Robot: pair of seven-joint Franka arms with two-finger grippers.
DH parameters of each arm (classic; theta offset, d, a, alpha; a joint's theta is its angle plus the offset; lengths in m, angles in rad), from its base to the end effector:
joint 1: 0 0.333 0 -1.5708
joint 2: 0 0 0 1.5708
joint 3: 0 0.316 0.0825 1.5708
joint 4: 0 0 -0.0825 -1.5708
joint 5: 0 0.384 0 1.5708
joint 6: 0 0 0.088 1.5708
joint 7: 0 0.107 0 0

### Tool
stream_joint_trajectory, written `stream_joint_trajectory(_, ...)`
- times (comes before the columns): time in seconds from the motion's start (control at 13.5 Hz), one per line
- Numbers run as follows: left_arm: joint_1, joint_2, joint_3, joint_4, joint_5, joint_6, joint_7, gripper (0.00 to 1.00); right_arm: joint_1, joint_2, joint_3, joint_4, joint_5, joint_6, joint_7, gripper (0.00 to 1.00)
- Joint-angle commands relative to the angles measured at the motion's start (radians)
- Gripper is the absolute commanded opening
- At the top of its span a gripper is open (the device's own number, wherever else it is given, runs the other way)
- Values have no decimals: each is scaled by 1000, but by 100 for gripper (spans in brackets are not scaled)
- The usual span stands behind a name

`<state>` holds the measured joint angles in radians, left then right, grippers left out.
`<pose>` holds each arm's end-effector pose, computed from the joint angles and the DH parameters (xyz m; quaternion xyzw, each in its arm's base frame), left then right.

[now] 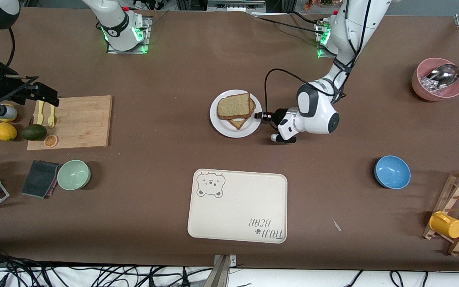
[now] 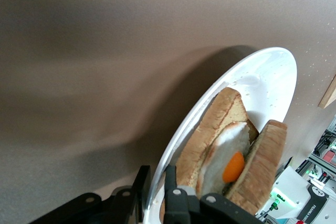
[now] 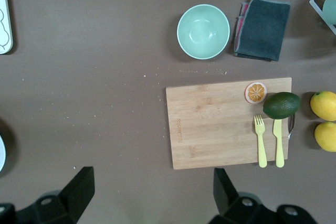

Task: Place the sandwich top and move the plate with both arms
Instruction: 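Slide the white plate with the left gripper onto the bear tray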

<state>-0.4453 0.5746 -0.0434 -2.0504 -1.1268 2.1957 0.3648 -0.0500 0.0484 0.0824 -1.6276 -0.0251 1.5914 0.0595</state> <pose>0.4753 -0.2897 0.1373 0.9117 0.0229 -0.2057 0.3550 0.5667 0.0147 0.5724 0.9990 -0.0127 -0.0417 0.0125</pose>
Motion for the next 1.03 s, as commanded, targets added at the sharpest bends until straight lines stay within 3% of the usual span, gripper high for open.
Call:
stream_joint_trajectory(0.0, 10, -2, 0, -5, -76, -23, 36, 0, -2, -5, -1, -8, 2, -2, -7, 100)
stream_joint_trajectory(0.3, 37, -15, 2, 25, -180, -34, 20, 0, -4, -2, -3, -8, 2, -2, -9, 100)
stream_joint_trajectory(0.96, 94, -16, 40, 248, -206, -33, -33, 0, -5, -2, -3, -8, 2, -2, -9, 100)
